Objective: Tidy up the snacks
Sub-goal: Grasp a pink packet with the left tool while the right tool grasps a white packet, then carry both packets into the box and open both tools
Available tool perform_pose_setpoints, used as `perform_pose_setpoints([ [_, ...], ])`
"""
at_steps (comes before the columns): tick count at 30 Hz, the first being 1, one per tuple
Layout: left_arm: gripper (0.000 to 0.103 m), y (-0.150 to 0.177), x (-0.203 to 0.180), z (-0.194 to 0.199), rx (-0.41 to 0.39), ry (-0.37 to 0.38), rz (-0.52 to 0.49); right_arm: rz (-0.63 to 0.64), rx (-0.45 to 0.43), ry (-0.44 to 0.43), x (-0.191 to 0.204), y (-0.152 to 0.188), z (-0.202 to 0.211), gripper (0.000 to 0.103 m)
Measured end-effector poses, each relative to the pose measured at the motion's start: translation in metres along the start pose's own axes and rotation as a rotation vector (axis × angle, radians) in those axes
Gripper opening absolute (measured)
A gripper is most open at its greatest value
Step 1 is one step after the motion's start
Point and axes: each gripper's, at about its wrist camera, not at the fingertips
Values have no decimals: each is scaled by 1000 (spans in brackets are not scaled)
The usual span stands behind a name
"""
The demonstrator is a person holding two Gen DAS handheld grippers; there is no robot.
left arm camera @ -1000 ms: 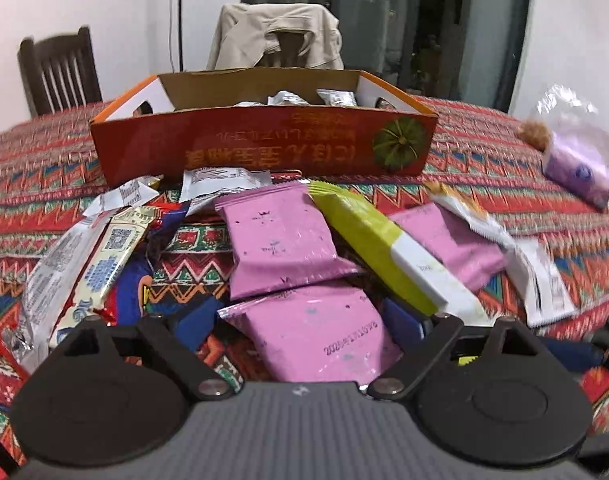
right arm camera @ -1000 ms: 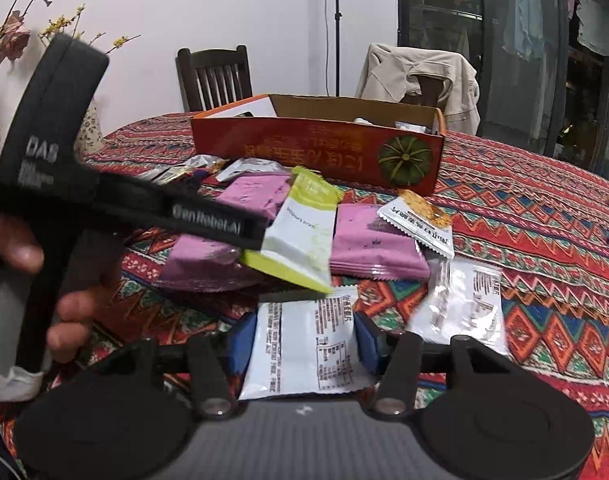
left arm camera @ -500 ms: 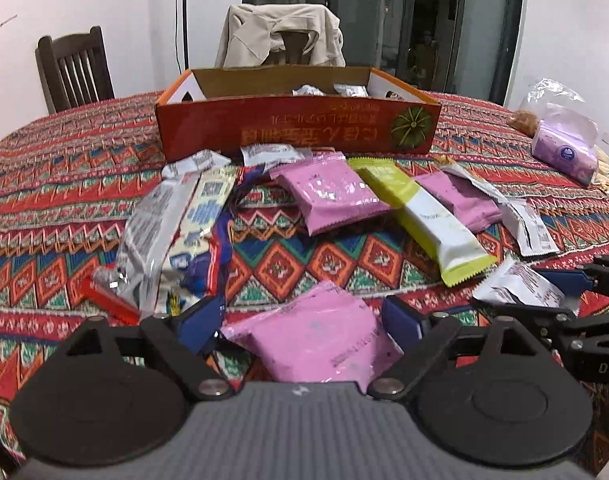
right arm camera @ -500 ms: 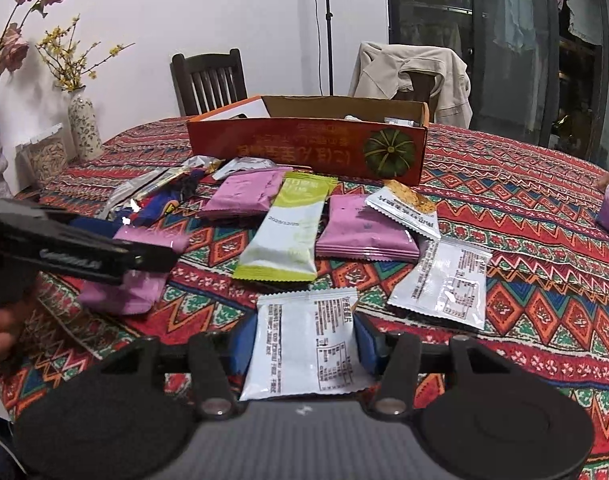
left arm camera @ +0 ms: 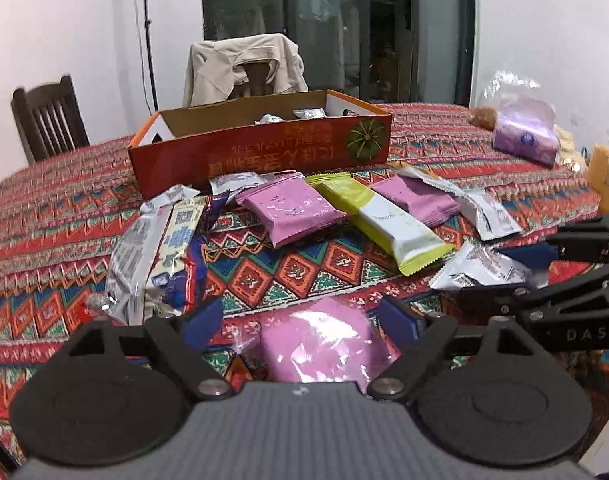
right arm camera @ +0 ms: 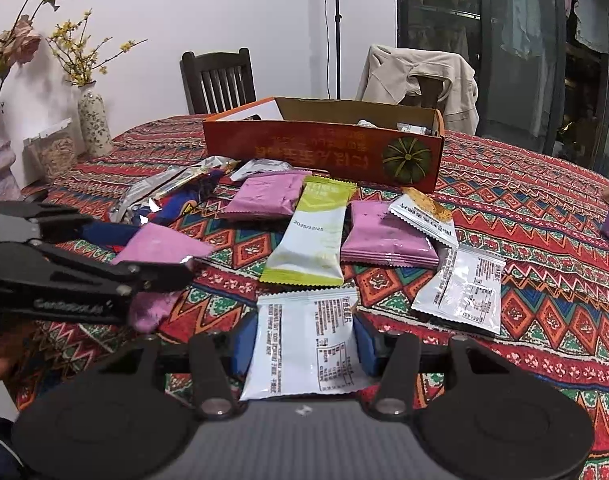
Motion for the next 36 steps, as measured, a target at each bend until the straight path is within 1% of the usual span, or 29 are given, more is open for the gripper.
perform_pose_setpoints([
  [2, 87, -1, 1, -6, 35, 26, 26, -4, -1, 1, 0, -1, -1, 50],
  [4, 86, 0, 1, -12, 58, 21, 40, -6, 4, 1, 0, -2, -3, 50],
  [6, 79, 2, -1, -12, 51, 25, 36, -2, 7, 3, 2, -3, -5, 50],
  [7, 70, 2, -1, -11, 44, 33, 28, -2, 8, -1, 2, -3, -5, 50],
  [8, 63, 3, -2, -9, 35, 37, 18, -3, 7, -6, 2, -4, -5, 50],
  [11, 62, 2, -7, -5, 25, 7, -32, -15, -1, -10, 0, -6, -5, 49],
  [12, 62, 2, -6, -4, 22, 9, -34, -20, -3, -11, -1, -7, -5, 49],
  [16, 62, -6, 5, 2, 7, 61, -3, -36, -20, -23, -6, -13, -4, 48],
  [18, 62, -17, 19, 6, -13, 93, 34, -49, -29, -47, -10, -19, -3, 48],
  [20, 62, -34, 35, 9, -45, 123, 60, -62, -42, -75, -15, -28, -2, 48],
  [21, 62, -43, 43, 9, -60, 127, 66, -70, -51, -88, -18, -34, -2, 48],
  [24, 63, -79, 68, 6, -106, 118, 87, -72, -92, -123, -26, -60, -3, 48],
  [27, 63, -125, 94, -4, -145, 113, 77, -34, -136, -116, -34, -97, -10, 48],
  [29, 63, -157, 109, -18, -144, 103, 88, -21, -156, -125, -42, -127, -17, 48],
  [32, 63, -200, 129, -43, -122, 100, 98, -11, -167, -141, -52, -173, -33, 48],
  [36, 63, -238, 144, -83, -88, 69, 69, -31, -157, -158, -60, -219, -65, 48],
])
Point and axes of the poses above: each gripper's, at about its wrist camera, not at the fingertips, and z roughly against the way its jaws point, x to its left, y to its underside, and after that the axes turned 14 degrees about x, right-handed
